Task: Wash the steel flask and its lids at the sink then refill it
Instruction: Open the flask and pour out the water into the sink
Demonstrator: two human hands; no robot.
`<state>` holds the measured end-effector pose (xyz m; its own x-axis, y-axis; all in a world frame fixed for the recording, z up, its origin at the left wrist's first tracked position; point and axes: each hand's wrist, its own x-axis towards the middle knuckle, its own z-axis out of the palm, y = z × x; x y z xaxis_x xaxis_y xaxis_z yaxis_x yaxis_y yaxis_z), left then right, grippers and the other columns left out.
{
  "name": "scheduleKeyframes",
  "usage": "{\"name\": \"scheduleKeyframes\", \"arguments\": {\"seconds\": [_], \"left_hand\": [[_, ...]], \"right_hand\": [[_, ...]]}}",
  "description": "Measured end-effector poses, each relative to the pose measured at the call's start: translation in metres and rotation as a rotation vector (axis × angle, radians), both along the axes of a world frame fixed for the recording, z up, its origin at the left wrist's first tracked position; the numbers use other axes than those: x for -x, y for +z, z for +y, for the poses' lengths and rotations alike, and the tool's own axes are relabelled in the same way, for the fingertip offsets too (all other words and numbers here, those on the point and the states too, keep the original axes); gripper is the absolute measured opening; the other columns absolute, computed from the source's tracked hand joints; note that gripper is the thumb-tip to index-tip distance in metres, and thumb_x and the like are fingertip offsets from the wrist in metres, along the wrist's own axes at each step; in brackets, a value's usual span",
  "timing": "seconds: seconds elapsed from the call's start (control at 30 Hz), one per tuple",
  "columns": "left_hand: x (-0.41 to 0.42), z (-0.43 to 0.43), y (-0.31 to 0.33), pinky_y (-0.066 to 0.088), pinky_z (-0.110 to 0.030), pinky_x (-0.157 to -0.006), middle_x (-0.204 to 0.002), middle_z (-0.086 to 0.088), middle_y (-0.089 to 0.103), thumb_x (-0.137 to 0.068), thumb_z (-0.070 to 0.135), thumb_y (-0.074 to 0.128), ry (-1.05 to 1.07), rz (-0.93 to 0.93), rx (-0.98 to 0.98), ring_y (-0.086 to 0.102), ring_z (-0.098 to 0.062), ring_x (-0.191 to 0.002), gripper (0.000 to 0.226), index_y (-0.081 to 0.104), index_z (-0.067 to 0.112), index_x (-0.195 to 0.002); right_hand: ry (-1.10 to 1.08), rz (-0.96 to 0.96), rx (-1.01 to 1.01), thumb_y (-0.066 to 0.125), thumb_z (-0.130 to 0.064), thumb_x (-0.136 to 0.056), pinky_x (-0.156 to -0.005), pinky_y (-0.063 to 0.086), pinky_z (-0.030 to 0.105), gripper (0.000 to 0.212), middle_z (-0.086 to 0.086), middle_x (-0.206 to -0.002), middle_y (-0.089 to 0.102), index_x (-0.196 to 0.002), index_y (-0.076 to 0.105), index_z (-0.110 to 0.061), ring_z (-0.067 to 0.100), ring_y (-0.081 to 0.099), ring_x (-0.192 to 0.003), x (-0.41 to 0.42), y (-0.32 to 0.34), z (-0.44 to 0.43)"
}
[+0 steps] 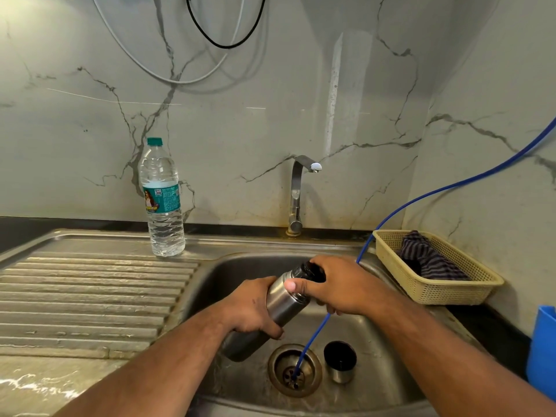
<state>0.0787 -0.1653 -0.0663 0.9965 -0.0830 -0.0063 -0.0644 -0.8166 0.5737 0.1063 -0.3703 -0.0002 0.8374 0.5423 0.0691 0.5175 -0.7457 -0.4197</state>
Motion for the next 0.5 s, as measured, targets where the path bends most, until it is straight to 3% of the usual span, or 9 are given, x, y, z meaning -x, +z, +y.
{"name": "scheduleKeyframes", "arguments": {"seconds": [0.1, 0.2, 0.33, 0.5], "left_hand": [[-0.001, 0.0, 0.0, 0.054, -0.034, -0.099, -0.117, 0.013, 0.062, -0.061, 0.029, 0.095, -0.008, -0.002, 0.012, 0.06, -0.011, -0.108, 0.08, 0.052, 0.037, -0.128], [-0.002, 0.001, 0.0, 0.054, -0.035, -0.098, -0.116, 0.014, 0.062, -0.06, 0.031, 0.095, 0.001, -0.014, 0.027, 0.06, -0.011, -0.108, 0.08, 0.052, 0.04, -0.126], [-0.002, 0.002, 0.0, 0.054, -0.037, -0.098, -0.114, 0.014, 0.062, -0.058, 0.032, 0.095, -0.008, -0.01, 0.025, 0.06, -0.009, -0.106, 0.08, 0.053, 0.04, -0.125], [0.001, 0.002, 0.001, 0.053, -0.038, -0.101, -0.116, 0.012, 0.062, -0.06, 0.03, 0.095, -0.036, 0.044, -0.026, 0.06, -0.011, -0.107, 0.08, 0.052, 0.035, -0.128]], "right_hand": [[-0.002, -0.134, 0.017, 0.062, -0.075, -0.084, -0.058, 0.039, 0.021, 0.043, -0.01, -0.081, 0.062, -0.09, 0.06, -0.032, 0.005, 0.057, -0.074, -0.002, -0.001, 0.004], [0.07, -0.158, -0.043, 0.066, -0.068, -0.086, -0.066, 0.044, 0.024, 0.04, -0.013, -0.091, 0.064, -0.104, 0.065, -0.033, 0.006, 0.059, -0.084, -0.002, 0.003, 0.0], [0.269, -0.128, -0.076, 0.077, -0.046, -0.088, -0.089, 0.051, 0.026, 0.047, -0.018, -0.119, 0.062, -0.131, 0.06, -0.038, 0.003, 0.057, -0.108, -0.01, 0.007, -0.013], [0.419, -0.068, -0.064, 0.078, -0.015, -0.087, -0.096, 0.051, 0.022, 0.05, -0.019, -0.127, 0.058, -0.122, 0.064, -0.047, -0.001, 0.053, -0.118, -0.018, 0.006, -0.024]]}}
